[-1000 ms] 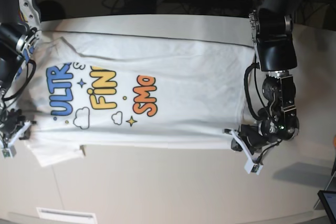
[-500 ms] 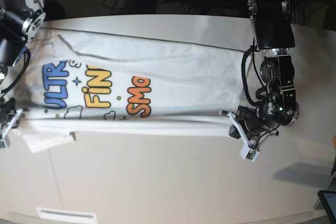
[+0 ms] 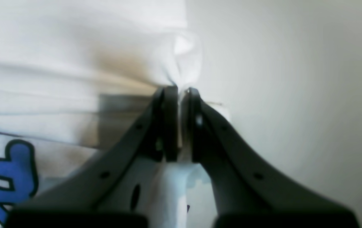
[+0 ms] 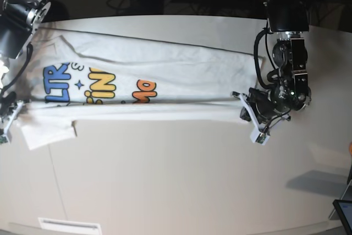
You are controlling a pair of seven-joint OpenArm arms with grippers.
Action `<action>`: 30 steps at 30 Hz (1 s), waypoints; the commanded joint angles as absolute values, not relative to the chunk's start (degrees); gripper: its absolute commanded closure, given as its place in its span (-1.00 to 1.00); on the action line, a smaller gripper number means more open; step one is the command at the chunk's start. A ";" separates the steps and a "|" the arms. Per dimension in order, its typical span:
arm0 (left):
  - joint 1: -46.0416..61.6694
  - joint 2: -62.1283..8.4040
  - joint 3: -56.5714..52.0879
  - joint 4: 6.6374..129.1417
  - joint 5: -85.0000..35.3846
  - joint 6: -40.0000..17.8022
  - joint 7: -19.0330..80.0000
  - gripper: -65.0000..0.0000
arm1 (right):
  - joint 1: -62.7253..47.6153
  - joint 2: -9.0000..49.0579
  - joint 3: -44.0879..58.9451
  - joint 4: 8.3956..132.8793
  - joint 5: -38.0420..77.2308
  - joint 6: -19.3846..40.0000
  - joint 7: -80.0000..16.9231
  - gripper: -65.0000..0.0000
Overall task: Fold the T-shirt properly
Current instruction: 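Fold the hem up over toward the folded shoulder edge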
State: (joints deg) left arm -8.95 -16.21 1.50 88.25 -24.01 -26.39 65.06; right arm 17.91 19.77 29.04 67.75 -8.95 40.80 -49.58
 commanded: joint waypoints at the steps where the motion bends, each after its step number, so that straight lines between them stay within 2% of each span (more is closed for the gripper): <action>1: -9.63 -17.27 1.01 89.27 -22.99 -25.89 64.57 1.00 | 18.77 20.70 29.49 69.05 -9.71 40.00 -49.63 0.99; 13: -5.85 -17.01 1.71 88.92 -22.90 -25.89 64.31 1.00 | 16.75 18.24 29.49 69.49 -9.80 40.00 -51.38 0.95; 15: -5.32 -17.01 1.71 88.92 -22.90 -25.89 64.31 1.00 | 16.75 18.33 29.49 69.49 -9.80 40.00 -52.18 0.81; 23: -3.12 -17.01 1.80 88.84 -22.90 -25.89 64.22 1.00 | 14.64 18.59 29.49 79.87 -9.80 40.00 -53.32 -0.15; 25: -2.68 -17.01 1.80 88.75 -22.90 -25.89 64.13 1.00 | 14.64 18.59 29.49 81.71 -9.80 40.00 -53.32 -0.24; 30: -2.15 -17.01 1.80 88.84 -22.90 -25.89 63.60 1.00 | 17.54 18.59 28.97 81.19 -9.54 40.00 -52.88 -0.27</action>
